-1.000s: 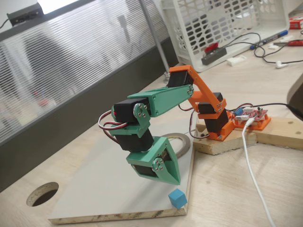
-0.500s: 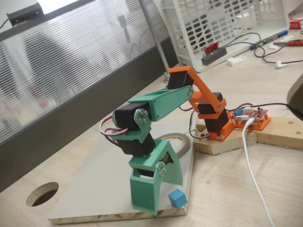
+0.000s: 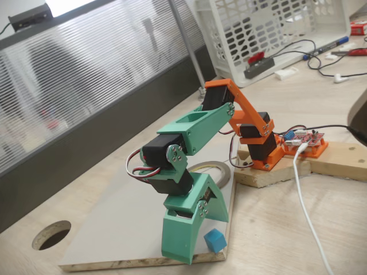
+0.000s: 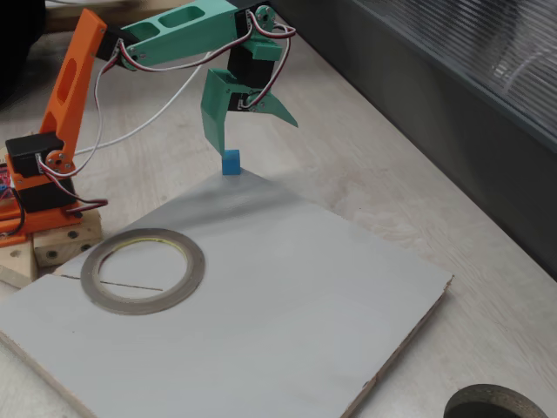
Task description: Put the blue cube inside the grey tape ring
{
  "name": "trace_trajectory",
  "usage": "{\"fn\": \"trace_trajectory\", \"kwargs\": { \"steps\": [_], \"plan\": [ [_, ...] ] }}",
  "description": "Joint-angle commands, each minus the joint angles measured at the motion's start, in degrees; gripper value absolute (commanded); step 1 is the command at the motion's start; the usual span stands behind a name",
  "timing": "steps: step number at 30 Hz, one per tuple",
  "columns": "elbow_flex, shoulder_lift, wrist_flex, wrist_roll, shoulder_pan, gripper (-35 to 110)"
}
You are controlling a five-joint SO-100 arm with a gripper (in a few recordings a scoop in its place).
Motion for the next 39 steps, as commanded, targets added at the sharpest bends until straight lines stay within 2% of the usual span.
{"fn": "trace_trajectory", "kwargs": {
  "steps": [1,9,39],
  "plan": [
    [0.7,2.81,1.49,0.62,-0.53,101],
    [-0.09,-9.23,1.49,0.97,-0.62,101],
    [0.0,-9.05,1.41,0.97,-0.7,101]
  ]
}}
